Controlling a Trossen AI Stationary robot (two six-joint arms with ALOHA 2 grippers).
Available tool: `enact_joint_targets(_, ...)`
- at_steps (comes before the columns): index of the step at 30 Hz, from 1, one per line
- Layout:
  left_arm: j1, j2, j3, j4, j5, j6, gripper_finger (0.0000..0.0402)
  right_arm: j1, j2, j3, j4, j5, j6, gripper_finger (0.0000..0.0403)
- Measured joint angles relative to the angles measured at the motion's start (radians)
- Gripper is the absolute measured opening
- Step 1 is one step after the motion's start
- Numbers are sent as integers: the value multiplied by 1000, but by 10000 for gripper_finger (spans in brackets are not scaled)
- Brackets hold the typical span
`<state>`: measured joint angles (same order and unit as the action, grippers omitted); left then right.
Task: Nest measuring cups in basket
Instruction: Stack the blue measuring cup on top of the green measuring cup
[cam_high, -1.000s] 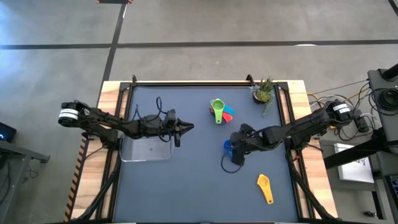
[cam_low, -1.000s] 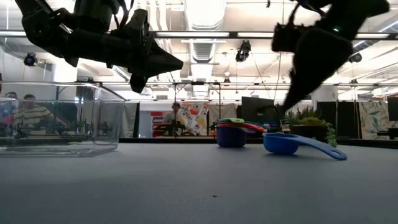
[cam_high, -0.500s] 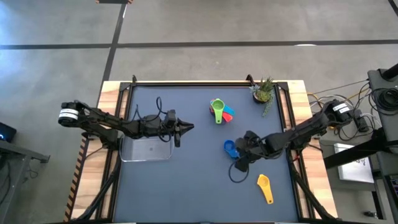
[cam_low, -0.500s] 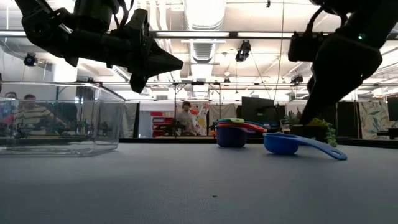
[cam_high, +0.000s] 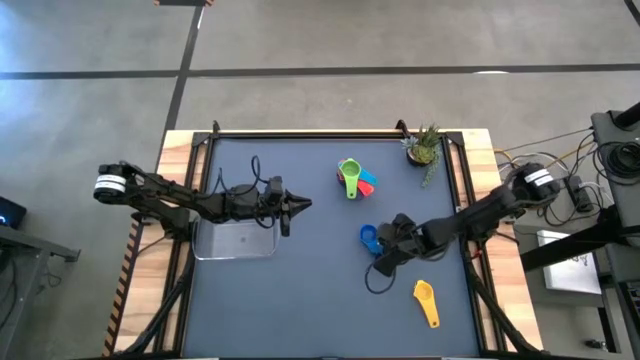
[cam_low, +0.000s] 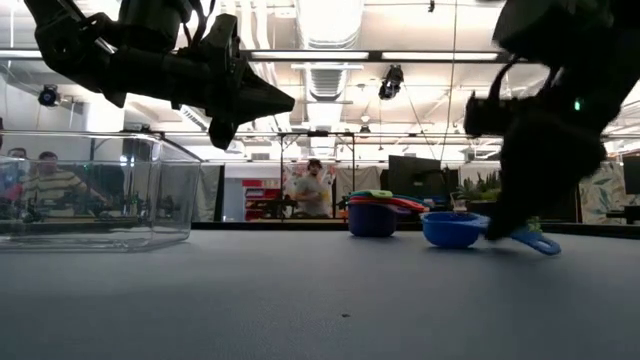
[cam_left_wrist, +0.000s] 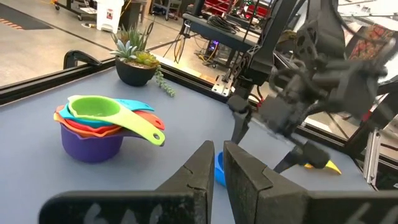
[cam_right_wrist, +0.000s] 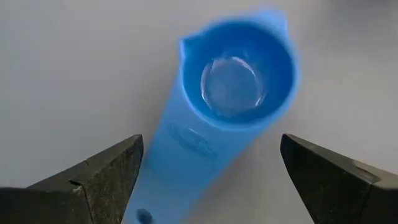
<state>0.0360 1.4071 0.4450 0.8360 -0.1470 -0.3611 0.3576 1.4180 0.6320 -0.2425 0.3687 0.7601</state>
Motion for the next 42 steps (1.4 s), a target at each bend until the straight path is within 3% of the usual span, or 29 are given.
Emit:
enact_joint_targets(6, 0, 0, 0, 0, 0, 0, 17, 0, 104, 42, -12, 7, 0, 368)
enact_joint_targets(10, 0, 0, 0, -1, 0, 0, 17, -2, 106, 77, -73, 7, -11, 345)
enact_joint_targets(25, 0, 0, 0, -11, 0, 0, 17, -5, 26, 80, -153, 25, -120, 152)
enact_joint_targets(35, 0, 0, 0, -11, 0, 0, 17, -19, 22, 80, -150, 31, -146, 162)
enact_joint_targets(42, 0, 0, 0, -13, 0, 0, 17, -53, -38, 88, -143, 111, -198, 152)
